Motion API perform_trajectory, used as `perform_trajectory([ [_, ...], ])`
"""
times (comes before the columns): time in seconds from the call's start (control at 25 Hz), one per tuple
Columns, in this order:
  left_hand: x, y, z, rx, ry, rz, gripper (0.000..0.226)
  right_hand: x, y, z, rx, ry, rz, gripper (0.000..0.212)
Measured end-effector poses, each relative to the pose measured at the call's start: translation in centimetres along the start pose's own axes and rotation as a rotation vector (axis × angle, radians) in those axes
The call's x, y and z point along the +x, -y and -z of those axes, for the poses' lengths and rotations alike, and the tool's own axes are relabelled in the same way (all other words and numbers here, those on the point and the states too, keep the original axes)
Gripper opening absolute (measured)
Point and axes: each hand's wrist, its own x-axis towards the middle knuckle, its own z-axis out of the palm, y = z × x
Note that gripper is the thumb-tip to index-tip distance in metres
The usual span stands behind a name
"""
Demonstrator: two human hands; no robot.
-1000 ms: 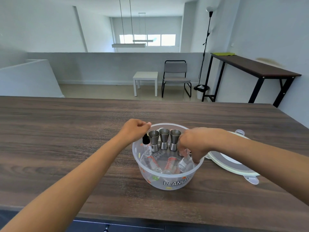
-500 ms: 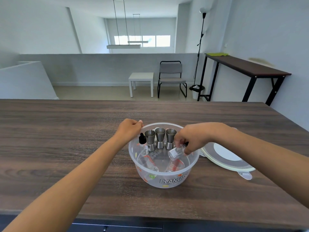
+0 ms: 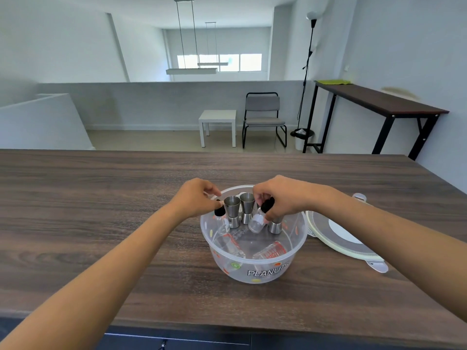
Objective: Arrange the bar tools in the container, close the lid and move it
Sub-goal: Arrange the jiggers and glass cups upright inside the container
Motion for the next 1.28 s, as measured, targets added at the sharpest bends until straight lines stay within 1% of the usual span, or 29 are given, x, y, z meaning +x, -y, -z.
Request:
perform_trajectory([
  [0.08, -0.2, -0.1, 0.2, 0.078, -0.021, -0.020, 0.014, 0.4, 0.4, -0.2, -0.030, -0.005, 0.014, 0.030],
  [0.2, -0.1, -0.2, -0.1, 0.162, -0.064, -0.065, 0.012, 0.7, 0.5, -0.1, -0.086, 0.033, 0.017, 0.028],
  [0.32, 0.0, -0.3, -0.4, 0.195, -0.094, -0.091, 0.011, 0.2, 0.3, 0.3, -0.112, 0.074, -0.022, 0.028],
  [0.44, 0.2, -0.5, -0.7, 0.217, -0.119, -0.110, 0.012, -0.7, 0.0, 0.4, -0.153, 0.074, -0.084, 0.023],
  [0.56, 0.2, -0.8, -0.6, 0.246, -0.105, -0.150, 0.013, -1.3, -0.5, 0.2, -0.212, 0.060, -0.132, 0.016],
  [0.68, 0.2, -1.0, -0.4, 0.286, -0.063, -0.148, 0.018, -1.5, -0.9, -0.1, -0.239, 0.022, -0.164, 0.011],
  [0.88, -0.1, -1.8, -0.6, 0.349, -0.048, -0.144, 0.022, -1.5, -1.1, -0.6, -0.259, -0.007, -0.195, 0.016],
  [1.04, -1.0, -2.8, -0.3, 0.405, -0.055, -0.166, 0.037, -1.9, -0.6, -0.4, -0.329, -0.017, -0.191, 0.023],
  [1.12, -1.6, -3.5, 0.1, 0.393, -0.043, -0.193, 0.025, -2.1, 0.1, -0.4, -0.265, -0.022, -0.110, 0.021],
  [1.16, -1.8, -3.8, 0.2, 0.402, -0.001, -0.194, 0.018, -2.2, 0.6, -0.3, -0.182, 0.018, -0.064, 0.021],
  [1.2, -2.1, -4.2, 0.3, 0.436, 0.069, -0.186, 0.015, -2.3, 1.0, -0.3, -0.092, 0.094, -0.033, 0.023],
  [1.28, -2.5, -4.7, 0.1, 0.532, 0.232, -0.177, 0.019, -2.4, 1.9, -0.5, 0.021, 0.280, -0.001, 0.032],
])
